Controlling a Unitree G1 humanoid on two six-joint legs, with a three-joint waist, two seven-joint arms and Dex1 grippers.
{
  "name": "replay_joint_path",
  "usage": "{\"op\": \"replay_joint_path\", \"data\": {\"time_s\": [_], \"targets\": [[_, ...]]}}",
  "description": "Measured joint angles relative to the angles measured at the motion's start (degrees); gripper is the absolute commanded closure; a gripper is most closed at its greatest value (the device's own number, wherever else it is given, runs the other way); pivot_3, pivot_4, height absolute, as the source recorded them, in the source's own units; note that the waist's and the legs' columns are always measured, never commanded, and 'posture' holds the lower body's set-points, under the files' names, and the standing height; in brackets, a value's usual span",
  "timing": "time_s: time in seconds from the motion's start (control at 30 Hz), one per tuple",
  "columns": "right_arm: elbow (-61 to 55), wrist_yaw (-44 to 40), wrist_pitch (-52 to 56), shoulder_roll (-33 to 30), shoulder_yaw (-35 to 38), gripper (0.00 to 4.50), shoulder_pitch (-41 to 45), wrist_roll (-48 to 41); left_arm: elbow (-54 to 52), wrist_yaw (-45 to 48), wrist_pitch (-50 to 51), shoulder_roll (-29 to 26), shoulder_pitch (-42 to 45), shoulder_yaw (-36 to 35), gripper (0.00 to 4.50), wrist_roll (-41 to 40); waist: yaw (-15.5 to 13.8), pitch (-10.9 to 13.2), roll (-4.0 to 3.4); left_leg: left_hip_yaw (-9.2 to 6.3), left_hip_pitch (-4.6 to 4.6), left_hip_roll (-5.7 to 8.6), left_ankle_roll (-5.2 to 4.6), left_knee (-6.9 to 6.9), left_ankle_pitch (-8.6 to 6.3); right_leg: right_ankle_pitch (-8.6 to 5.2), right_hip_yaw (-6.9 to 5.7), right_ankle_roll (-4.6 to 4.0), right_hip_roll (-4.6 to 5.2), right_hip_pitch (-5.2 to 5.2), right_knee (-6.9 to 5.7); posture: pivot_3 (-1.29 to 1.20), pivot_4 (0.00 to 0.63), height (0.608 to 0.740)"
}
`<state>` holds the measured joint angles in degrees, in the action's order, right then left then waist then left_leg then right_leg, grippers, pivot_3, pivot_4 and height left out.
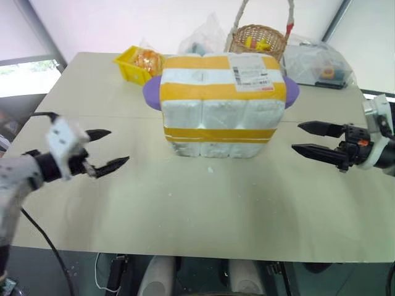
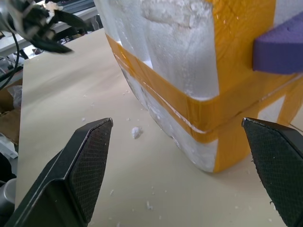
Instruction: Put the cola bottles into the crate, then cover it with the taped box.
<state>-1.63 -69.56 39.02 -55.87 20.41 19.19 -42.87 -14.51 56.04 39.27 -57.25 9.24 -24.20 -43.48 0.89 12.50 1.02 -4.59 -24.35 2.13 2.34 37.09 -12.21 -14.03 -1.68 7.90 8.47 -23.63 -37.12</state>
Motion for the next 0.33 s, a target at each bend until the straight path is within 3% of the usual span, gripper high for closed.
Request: {"op": "replay_joint_path", "data": {"time_s": [0.17,0.33], "targets": [[0.2,0.1,0.0,0.1,-1.2,0.0,1.5,0.0,4.8,5.2,12.8,-4.4,7.3,-1.9,0.05,-12.2,0.1,0.0,0.0,0.03,0.04,0.0,0.0,-0.05,0.0,-0.01,0.0,-0.01,-0.01,0.04,0.04,0.0,0.15,0.737],[0.2,0.2,0.1,0.1,-1.8,0.0,1.6,0.0,6.4,7.1,14.2,-5.1,9.7,-1.7,0.05,-13.3,0.2,0.0,0.0,0.04,0.04,-0.01,0.0,-0.06,0.0,-0.01,0.02,-0.03,-0.02,0.03,0.04,0.0,0.15,0.737]]}}
